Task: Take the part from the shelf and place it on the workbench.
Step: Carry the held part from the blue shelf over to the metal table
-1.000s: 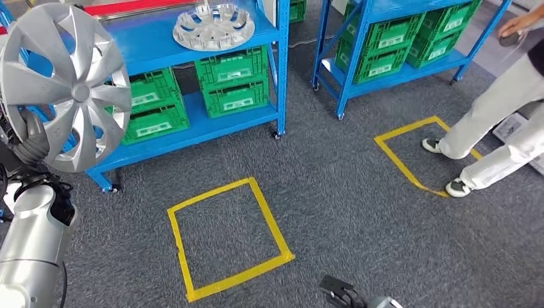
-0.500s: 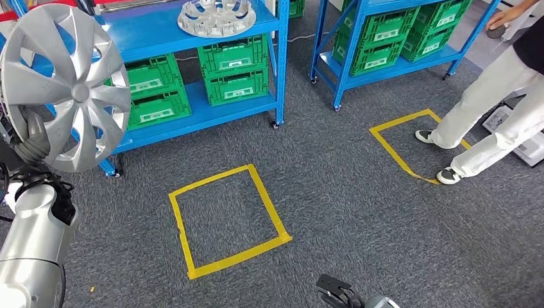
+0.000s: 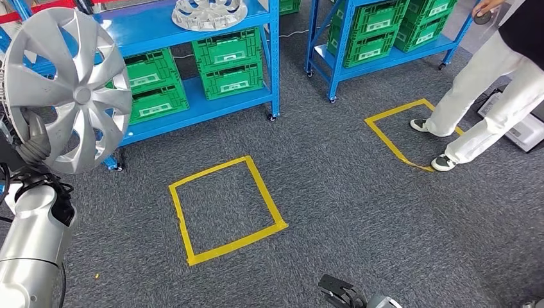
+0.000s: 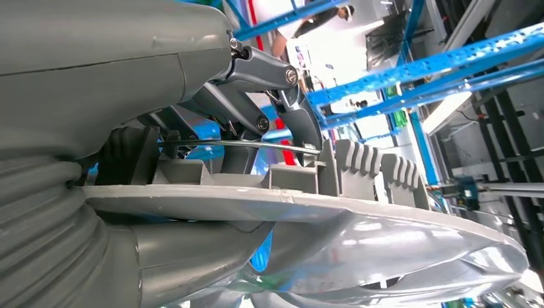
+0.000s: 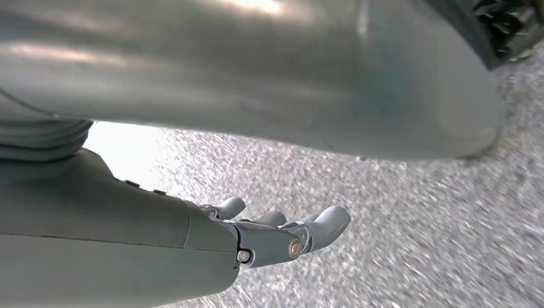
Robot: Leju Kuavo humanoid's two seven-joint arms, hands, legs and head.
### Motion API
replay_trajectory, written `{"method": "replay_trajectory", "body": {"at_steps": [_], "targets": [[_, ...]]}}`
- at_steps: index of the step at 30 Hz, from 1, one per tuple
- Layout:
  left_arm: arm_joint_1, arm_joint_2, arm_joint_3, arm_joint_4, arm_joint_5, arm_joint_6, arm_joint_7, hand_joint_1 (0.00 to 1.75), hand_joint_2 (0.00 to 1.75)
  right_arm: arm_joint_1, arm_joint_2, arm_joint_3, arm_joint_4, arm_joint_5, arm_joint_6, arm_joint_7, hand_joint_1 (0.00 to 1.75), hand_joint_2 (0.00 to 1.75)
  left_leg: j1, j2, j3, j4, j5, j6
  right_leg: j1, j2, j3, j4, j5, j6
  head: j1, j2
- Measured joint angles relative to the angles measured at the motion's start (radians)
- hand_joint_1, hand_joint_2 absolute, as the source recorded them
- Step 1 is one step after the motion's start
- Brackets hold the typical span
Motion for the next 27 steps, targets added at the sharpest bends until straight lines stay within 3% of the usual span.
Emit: {"method": "replay_trajectory", "body": {"at_steps": [1,3,4,6,7,8,10,11,12,13,14,17,19,20,21,23,25,27], "targets": [[-0.002,0.000,-0.001,0.003,-0.004,0.004,0.000,1.75,1.75,0.001,0.001,0.000,0.000,0.000,0.000,0.000,0.00,0.00,-0.002,0.003,0.058,-0.040,0.004,0.001,0.001,-0.001,-0.025,0.006,0.016,0.005,0.000,0.000],[-0.006,0.000,-0.005,0.006,-0.011,0.011,0.000,1.75,1.75,0.004,0.002,0.001,0.000,0.002,0.000,0.000,0.00,0.00,-0.006,0.008,0.177,-0.179,0.021,0.016,0.003,-0.006,-0.062,0.016,0.045,0.020,0.000,0.000],[-0.008,0.001,-0.005,0.006,-0.011,0.012,0.000,1.75,1.75,0.004,0.002,0.002,0.000,0.003,0.000,0.001,0.00,0.00,-0.008,0.009,0.215,-0.241,0.005,0.027,0.004,-0.010,-0.069,0.018,0.055,0.027,0.001,0.000],[-0.008,0.001,-0.006,0.006,-0.011,0.012,0.000,1.75,1.75,0.006,0.002,0.004,0.000,0.007,0.000,0.002,0.00,0.00,-0.007,0.002,0.208,-0.248,0.013,0.046,0.002,-0.014,-0.073,0.020,0.059,0.039,0.001,0.000],[-0.008,0.001,-0.007,0.006,-0.011,0.012,0.000,1.75,1.75,0.006,0.003,0.006,0.000,0.008,0.000,0.003,0.00,0.00,-0.006,-0.002,0.206,-0.249,0.021,0.054,0.001,-0.013,-0.080,0.037,0.045,0.045,0.001,0.000],[-0.008,0.001,-0.007,0.006,-0.011,0.013,0.000,1.75,1.75,0.007,0.003,0.008,0.000,0.009,0.001,0.003,0.00,0.00,-0.005,-0.006,0.203,-0.250,0.029,0.061,0.000,-0.011,-0.098,0.078,0.016,0.049,0.001,0.000],[-0.006,0.001,-0.007,0.005,-0.011,0.014,0.000,1.75,1.75,0.008,0.004,0.011,0.000,0.009,0.002,0.004,0.00,0.00,-0.005,-0.016,0.189,-0.249,0.041,0.067,-0.002,-0.007,-0.152,0.215,-0.062,0.055,0.001,0.000],[-0.004,0.001,-0.007,0.006,-0.011,0.015,0.000,1.75,1.75,0.008,0.004,0.011,0.000,0.009,0.003,0.004,0.00,0.00,-0.005,-0.023,0.181,-0.247,0.046,0.067,-0.003,-0.007,-0.177,0.282,-0.091,0.057,0.001,0.000],[-0.002,0.001,-0.007,0.006,-0.011,0.015,0.000,1.75,1.75,0.009,0.004,0.012,0.000,0.010,0.003,0.004,0.00,0.00,-0.005,-0.030,0.176,-0.245,0.049,0.066,-0.003,-0.007,-0.187,0.319,-0.103,0.057,0.001,0.000],[0.000,0.002,-0.007,0.006,-0.011,0.015,0.000,1.75,1.75,0.010,0.004,0.013,0.000,0.010,0.003,0.004,0.00,0.00,-0.005,-0.038,0.172,-0.243,0.051,0.064,-0.003,-0.006,-0.177,0.317,-0.096,0.056,0.001,0.000],[0.001,0.002,-0.007,0.006,-0.011,0.015,0.000,1.75,1.75,0.009,0.004,0.015,0.000,0.011,0.003,0.004,0.00,0.00,-0.005,-0.046,0.169,-0.241,0.053,0.063,-0.003,-0.002,-0.147,0.275,-0.074,0.053,0.001,0.000],[-0.001,0.001,-0.008,0.005,-0.011,0.015,0.000,1.75,1.75,0.008,0.004,0.018,0.000,0.011,0.003,0.005,0.00,0.00,-0.006,-0.072,0.160,-0.235,0.055,0.054,-0.005,0.046,-0.027,0.072,-0.011,0.036,0.001,0.000],[-0.003,0.001,-0.008,0.006,-0.011,0.015,0.000,1.75,1.75,0.007,0.004,0.019,0.000,0.011,0.003,0.007,0.00,0.00,-0.002,-0.087,0.151,-0.235,0.060,0.041,-0.004,0.060,-0.007,0.029,-0.012,0.031,0.001,0.000],[-0.003,0.003,-0.009,0.006,-0.011,0.015,0.000,1.75,1.75,0.007,0.004,0.019,0.000,0.011,0.003,0.007,0.00,0.00,0.000,-0.096,0.148,-0.237,0.064,0.034,-0.003,0.051,-0.008,0.024,-0.010,0.029,0.002,0.000],[-0.001,0.005,-0.009,0.006,-0.011,0.015,0.000,1.75,1.75,0.007,0.005,0.019,0.000,0.012,0.003,0.007,0.00,0.00,0.002,-0.095,0.144,-0.238,0.064,0.028,-0.004,0.041,-0.007,0.019,-0.007,0.025,0.002,0.000],[-0.001,0.010,-0.010,0.005,-0.011,0.016,0.000,1.75,1.75,0.005,0.006,0.020,-0.001,0.012,0.001,0.007,0.00,0.00,0.000,-0.064,0.123,-0.206,0.042,0.018,-0.008,0.022,-0.003,0.008,0.000,0.013,-0.002,0.000],[0.000,0.013,-0.010,0.004,-0.010,0.017,0.000,1.75,1.75,0.006,0.006,0.021,-0.001,0.012,-0.001,0.006,0.00,0.00,-0.001,-0.024,0.071,-0.097,-0.014,0.012,-0.008,0.002,-0.001,0.004,0.001,0.007,-0.006,0.000],[0.012,0.014,-0.011,0.000,-0.009,0.018,0.000,1.75,1.75,0.009,0.006,0.021,-0.001,0.012,-0.001,0.005,0.00,0.00,0.001,-0.013,0.016,0.018,-0.050,0.005,-0.008,-0.019,-0.002,0.005,0.000,0.005,-0.007,0.000]]}}
